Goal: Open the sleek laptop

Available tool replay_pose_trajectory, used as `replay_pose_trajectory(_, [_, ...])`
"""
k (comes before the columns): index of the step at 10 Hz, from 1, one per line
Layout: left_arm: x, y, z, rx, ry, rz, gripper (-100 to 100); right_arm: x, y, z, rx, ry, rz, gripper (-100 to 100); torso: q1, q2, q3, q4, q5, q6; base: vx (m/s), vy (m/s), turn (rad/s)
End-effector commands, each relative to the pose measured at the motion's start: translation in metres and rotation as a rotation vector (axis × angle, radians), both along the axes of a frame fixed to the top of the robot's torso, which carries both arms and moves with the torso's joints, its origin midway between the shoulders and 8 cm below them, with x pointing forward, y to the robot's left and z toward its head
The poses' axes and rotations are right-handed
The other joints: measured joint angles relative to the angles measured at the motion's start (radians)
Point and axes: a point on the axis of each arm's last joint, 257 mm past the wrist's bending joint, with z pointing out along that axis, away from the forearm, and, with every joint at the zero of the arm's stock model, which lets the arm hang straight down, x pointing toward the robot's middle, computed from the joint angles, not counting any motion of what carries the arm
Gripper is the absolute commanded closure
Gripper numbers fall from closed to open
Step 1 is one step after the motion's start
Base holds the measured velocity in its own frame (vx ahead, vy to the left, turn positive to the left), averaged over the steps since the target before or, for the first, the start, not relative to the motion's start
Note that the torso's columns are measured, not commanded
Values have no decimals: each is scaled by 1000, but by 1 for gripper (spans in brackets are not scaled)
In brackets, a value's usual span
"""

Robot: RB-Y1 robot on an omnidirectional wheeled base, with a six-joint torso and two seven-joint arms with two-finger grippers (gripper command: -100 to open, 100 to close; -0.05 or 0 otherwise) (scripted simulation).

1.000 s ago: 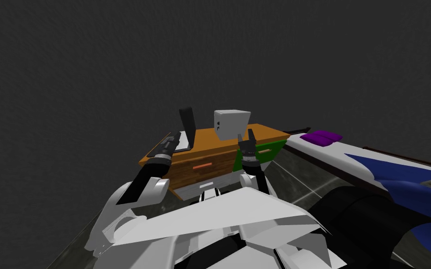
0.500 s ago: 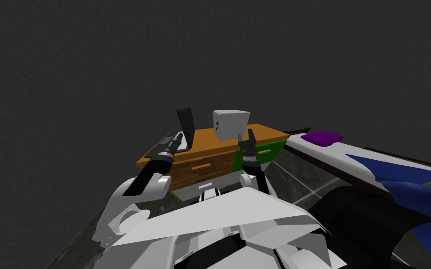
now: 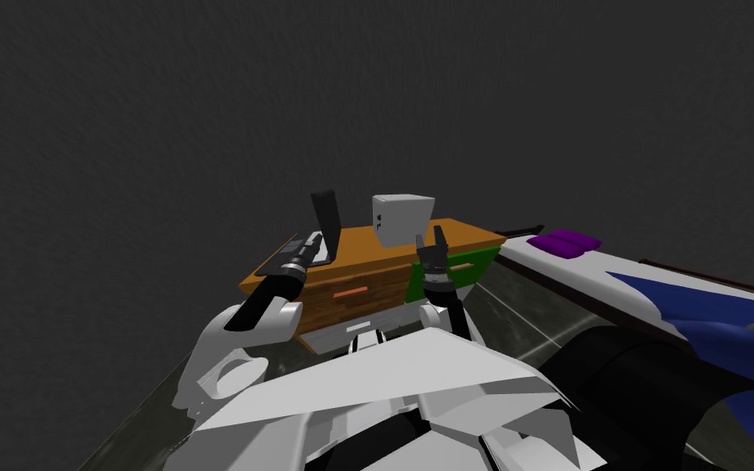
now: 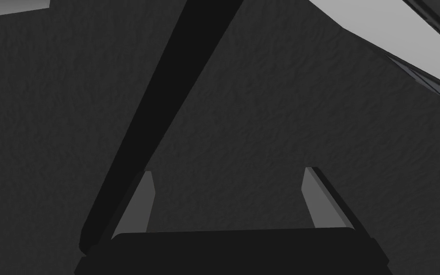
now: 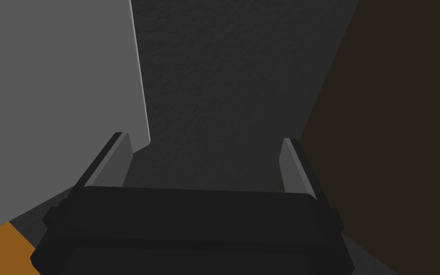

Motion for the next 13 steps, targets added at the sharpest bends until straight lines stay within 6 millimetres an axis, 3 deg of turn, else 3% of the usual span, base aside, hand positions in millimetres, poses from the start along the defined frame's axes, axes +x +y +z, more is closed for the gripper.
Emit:
replay_pose_trajectory(1, [4,1,-13,26,60,19,-100,0,0,0,0,0,0,0,0,-1,-1,0,0,0,3,-22,-1])
replay_pose_trajectory(9, [5,-2,-18,87,147,51,-100,0,0,0,0,0,0,0,1,-1,-1,0,0,0,7,-20,2])
replay_pose_trajectory(13, [-1,-8,-7,92,166,57,-100,0,0,0,0,0,0,0,0,2,1,2,0,0,8,-18,-1])
